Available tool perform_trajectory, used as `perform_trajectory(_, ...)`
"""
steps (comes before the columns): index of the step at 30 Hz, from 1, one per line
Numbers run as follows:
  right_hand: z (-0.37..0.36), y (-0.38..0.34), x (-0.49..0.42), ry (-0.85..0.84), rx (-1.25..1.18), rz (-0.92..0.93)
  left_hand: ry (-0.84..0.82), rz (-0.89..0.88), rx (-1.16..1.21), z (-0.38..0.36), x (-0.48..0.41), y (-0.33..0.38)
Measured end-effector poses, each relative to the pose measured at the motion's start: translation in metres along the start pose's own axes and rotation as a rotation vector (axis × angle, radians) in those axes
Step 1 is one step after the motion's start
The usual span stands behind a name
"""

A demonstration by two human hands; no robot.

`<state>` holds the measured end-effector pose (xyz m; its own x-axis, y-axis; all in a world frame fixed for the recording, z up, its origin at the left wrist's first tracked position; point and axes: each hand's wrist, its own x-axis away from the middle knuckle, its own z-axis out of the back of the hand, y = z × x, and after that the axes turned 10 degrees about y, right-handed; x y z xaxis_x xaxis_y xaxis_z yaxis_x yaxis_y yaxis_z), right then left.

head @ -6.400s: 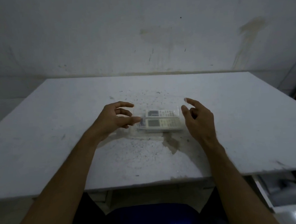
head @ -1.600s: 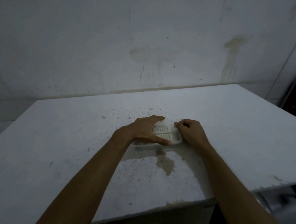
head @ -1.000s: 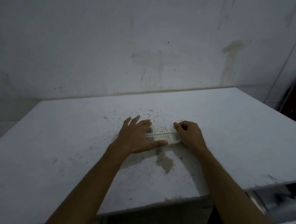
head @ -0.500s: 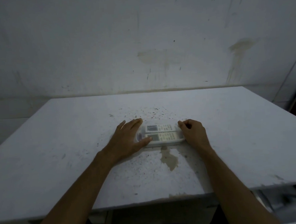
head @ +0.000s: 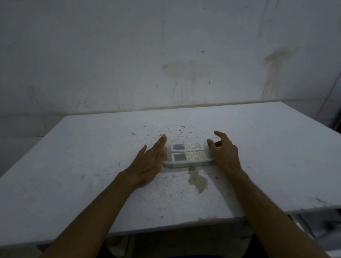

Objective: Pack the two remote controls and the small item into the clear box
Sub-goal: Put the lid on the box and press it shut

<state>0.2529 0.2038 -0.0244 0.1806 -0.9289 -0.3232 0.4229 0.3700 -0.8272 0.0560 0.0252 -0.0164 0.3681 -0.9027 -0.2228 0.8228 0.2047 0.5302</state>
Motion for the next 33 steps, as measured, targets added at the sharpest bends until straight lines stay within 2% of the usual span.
perform_trajectory(3,0.003,0.0,-0.001,-0.043,0.001,0.006,0.031,0.006,-0.029,-0.002,-0.002,-0.004)
perform_trajectory(7,0.006,-0.005,-0.018,-0.126,-0.03,-0.138,0.073,-0.026,-0.097,-0.002,-0.006,-0.005)
perform_trajectory(10,0.006,-0.008,-0.024,-0.172,-0.071,-0.196,0.081,0.014,-0.047,0.0,-0.008,-0.002)
perform_trajectory(13,0.001,-0.011,-0.014,-0.106,-0.07,-0.214,0.1,0.117,0.212,-0.004,-0.01,-0.006)
perform_trajectory(15,-0.003,-0.011,-0.003,-0.005,-0.001,-0.141,0.134,0.159,0.331,-0.006,-0.013,-0.012)
perform_trajectory(17,-0.006,-0.011,0.005,0.102,0.005,-0.086,0.149,0.144,0.31,-0.004,-0.016,-0.014)
perform_trajectory(19,-0.005,-0.014,0.007,0.137,0.001,-0.073,0.144,0.118,0.241,-0.002,-0.015,-0.013)
perform_trajectory(23,0.0,-0.018,0.008,0.125,-0.006,-0.073,0.113,0.126,0.159,-0.001,-0.017,-0.006)
perform_trajectory(27,0.003,-0.019,0.005,0.103,-0.02,-0.084,0.013,0.23,0.342,0.006,-0.015,-0.002)
perform_trajectory(31,0.0,-0.012,0.001,0.114,-0.027,-0.094,-0.058,0.11,0.206,0.006,-0.008,-0.004)
perform_trajectory(33,-0.001,-0.01,-0.001,0.13,-0.033,-0.089,-0.058,0.089,0.218,0.003,-0.012,-0.005)
